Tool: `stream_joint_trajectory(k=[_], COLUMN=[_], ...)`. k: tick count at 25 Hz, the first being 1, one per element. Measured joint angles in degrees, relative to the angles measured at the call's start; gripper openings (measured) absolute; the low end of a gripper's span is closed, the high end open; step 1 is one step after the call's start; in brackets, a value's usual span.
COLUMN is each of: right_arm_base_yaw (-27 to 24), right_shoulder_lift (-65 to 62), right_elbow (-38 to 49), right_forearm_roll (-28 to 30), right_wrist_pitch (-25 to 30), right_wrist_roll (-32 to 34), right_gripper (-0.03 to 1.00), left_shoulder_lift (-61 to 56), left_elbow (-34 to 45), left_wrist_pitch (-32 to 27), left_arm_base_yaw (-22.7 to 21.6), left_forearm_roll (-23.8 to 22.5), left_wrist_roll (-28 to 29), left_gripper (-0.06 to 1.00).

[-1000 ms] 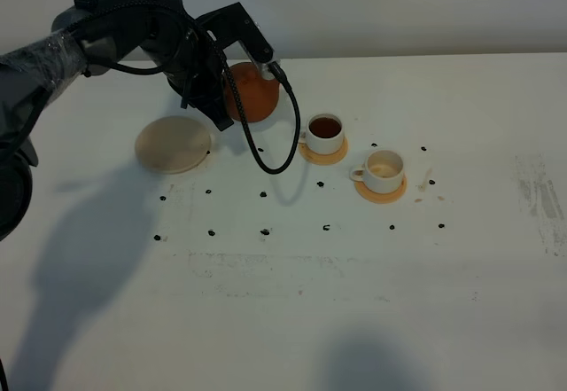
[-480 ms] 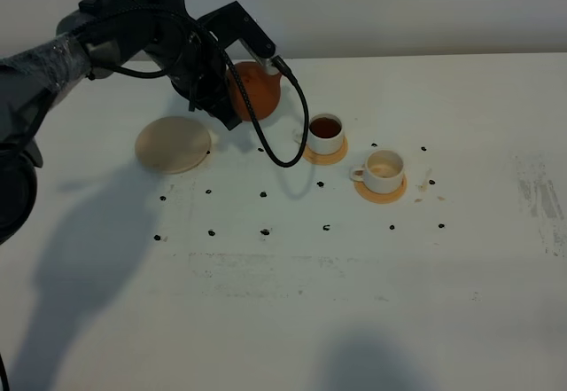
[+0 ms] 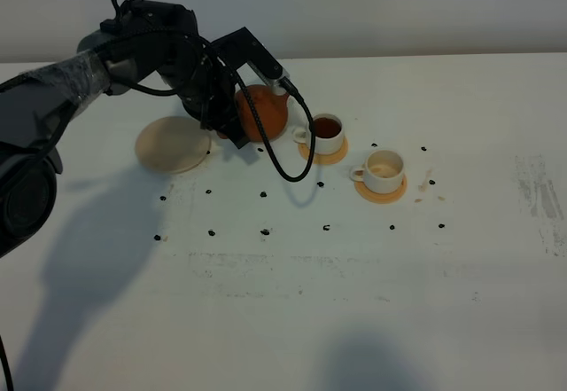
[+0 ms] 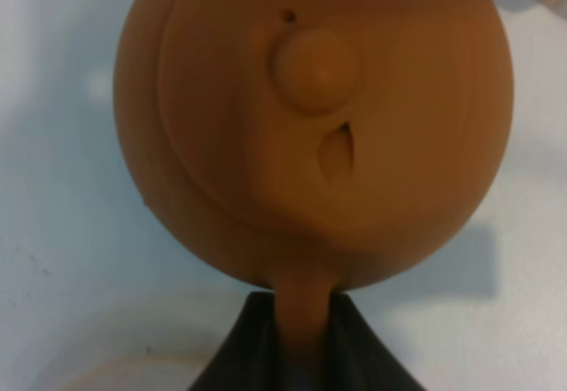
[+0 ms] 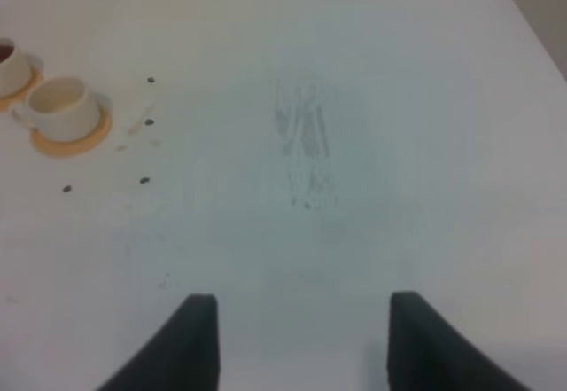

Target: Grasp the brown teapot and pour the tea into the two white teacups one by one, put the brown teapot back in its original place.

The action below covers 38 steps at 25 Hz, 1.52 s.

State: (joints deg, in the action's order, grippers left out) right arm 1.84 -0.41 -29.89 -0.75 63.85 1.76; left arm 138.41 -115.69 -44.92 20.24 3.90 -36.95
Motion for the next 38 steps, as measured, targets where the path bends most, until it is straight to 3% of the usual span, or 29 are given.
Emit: stream_joint_trajectory(k=[10,24,38], right_arm_base_yaw=[0.0,0.0,0.0], right_shoulder_lift=[0.0,0.0,0.0], right_elbow=[0.0,0.0,0.0], right_forearm_roll=[0.0,0.0,-0.07], right_wrist_pitch=[0.0,0.0,0.0], right_wrist_roll=[0.0,0.0,0.0], right_gripper=[0.42,0.42,0.42], left_shoulder_lift=[-3.88,-8.37,-13.64], left_elbow=[0.0,0.0,12.87], left_wrist_pitch=[-0.9,-1.42,7.72], left_arm_base_yaw=[1.02,9.32,10.9], left_forearm_roll=[-0.18,-4.49,-5.29], left_wrist_roll=[-0.06,-1.2,-15.32], left_gripper=[0.08,0.08,0.08])
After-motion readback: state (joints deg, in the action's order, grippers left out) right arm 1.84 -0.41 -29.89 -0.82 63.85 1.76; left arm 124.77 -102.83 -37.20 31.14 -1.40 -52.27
